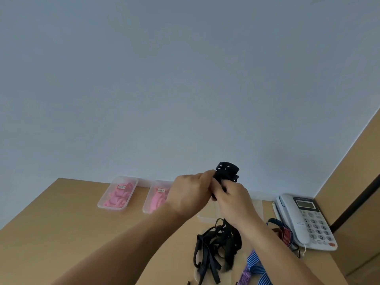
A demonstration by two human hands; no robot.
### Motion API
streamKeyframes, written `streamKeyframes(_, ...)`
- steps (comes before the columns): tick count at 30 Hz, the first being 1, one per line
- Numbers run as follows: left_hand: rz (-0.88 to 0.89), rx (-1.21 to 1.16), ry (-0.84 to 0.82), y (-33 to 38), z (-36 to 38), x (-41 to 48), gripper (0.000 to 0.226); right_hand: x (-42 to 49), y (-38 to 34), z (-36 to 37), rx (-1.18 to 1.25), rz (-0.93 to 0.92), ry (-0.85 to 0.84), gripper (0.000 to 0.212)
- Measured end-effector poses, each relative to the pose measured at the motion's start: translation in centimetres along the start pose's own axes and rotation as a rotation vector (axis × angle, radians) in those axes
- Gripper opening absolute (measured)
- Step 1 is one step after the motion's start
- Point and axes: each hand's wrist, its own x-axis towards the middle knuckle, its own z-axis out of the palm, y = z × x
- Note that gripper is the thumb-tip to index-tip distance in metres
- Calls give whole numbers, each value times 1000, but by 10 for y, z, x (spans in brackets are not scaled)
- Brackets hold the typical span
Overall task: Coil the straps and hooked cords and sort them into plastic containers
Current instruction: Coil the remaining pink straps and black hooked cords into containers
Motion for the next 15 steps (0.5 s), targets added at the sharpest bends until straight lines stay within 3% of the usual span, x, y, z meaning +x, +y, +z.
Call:
streamKeyframes(4, -23, -225, -45, -5, 6, -6, 10, -3, 6, -1, 359, 73, -66, 53)
streamKeyframes(6, -72, -443, -172, -7, 8, -10, 20, -3, 8, -5, 478, 111, -45, 54)
streamKeyframes(9, -340, -815, -393, -12, 6, -13, 37, 1, 12, -12, 589, 146, -26, 41)
streamKeyframes(12, -685, -1147, -256, -24, -2, -6, 47, 4, 18, -17, 745, 79, -159, 37)
streamKeyframes(15, -777, -1255, -264, -40, -11, 3, 59, 5, 25, -24, 893, 93, -412, 53)
